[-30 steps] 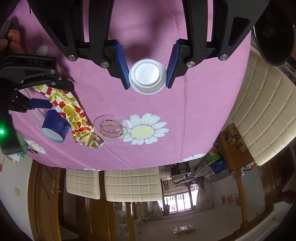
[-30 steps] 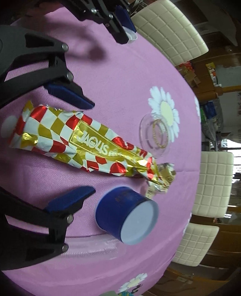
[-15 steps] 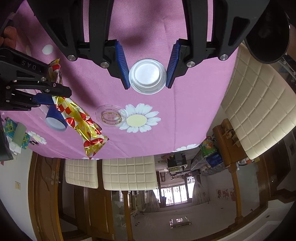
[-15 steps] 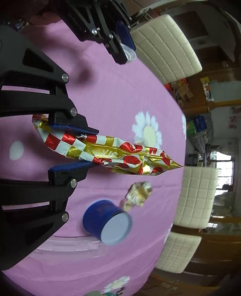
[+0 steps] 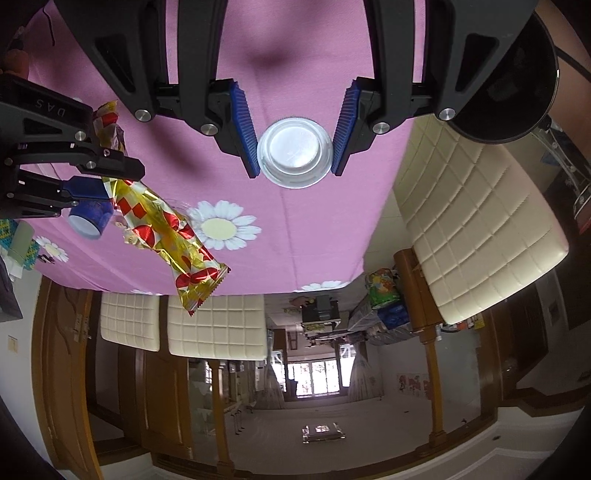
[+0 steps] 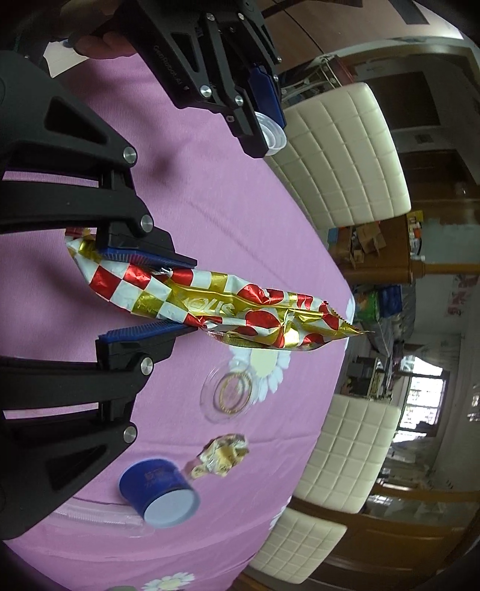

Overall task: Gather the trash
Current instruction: 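Carry the bottle cap and checkered wrapper over the black bin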

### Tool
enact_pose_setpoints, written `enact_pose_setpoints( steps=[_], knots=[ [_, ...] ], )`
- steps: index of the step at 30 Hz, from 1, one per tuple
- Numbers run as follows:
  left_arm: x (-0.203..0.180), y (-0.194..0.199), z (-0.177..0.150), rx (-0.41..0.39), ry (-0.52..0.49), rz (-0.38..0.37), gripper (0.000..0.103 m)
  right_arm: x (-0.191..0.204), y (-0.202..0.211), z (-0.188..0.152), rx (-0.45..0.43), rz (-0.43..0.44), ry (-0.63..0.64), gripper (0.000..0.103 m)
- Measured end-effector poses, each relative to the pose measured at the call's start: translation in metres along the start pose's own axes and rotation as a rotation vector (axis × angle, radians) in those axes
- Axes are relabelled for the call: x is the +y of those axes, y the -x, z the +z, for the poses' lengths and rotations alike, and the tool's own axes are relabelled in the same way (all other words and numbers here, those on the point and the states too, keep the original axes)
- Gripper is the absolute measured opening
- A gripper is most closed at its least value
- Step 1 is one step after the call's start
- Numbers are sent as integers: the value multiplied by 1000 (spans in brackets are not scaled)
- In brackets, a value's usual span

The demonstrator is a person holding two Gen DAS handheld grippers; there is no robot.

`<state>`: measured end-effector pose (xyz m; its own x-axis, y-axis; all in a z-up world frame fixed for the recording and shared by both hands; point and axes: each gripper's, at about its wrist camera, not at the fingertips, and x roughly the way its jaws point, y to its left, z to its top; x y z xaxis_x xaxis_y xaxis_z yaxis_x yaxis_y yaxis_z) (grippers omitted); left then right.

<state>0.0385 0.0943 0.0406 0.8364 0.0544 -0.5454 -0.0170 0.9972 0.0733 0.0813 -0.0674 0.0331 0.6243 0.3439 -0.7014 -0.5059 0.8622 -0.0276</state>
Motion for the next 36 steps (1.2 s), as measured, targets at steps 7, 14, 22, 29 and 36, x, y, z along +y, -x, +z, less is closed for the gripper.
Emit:
enact_pose_setpoints(
  steps=[7, 14, 22, 29, 36],
  knots=[
    [31, 11, -6, -22, 41, 63, 39, 33, -2, 8, -6, 33, 76, 29],
    [71, 24, -16, -32, 96, 151, 39, 71, -9, 15, -2, 77, 153, 29],
    [104, 34, -28, -28, 140, 243, 39, 109, -15, 20, 3, 122, 228, 29],
    [127, 38, -39, -16, 170, 296, 39, 130, -19, 24, 2, 141, 274, 29],
    [147, 41, -50, 3, 200, 330, 39, 153, -25, 30, -2, 159, 311, 29]
  ],
)
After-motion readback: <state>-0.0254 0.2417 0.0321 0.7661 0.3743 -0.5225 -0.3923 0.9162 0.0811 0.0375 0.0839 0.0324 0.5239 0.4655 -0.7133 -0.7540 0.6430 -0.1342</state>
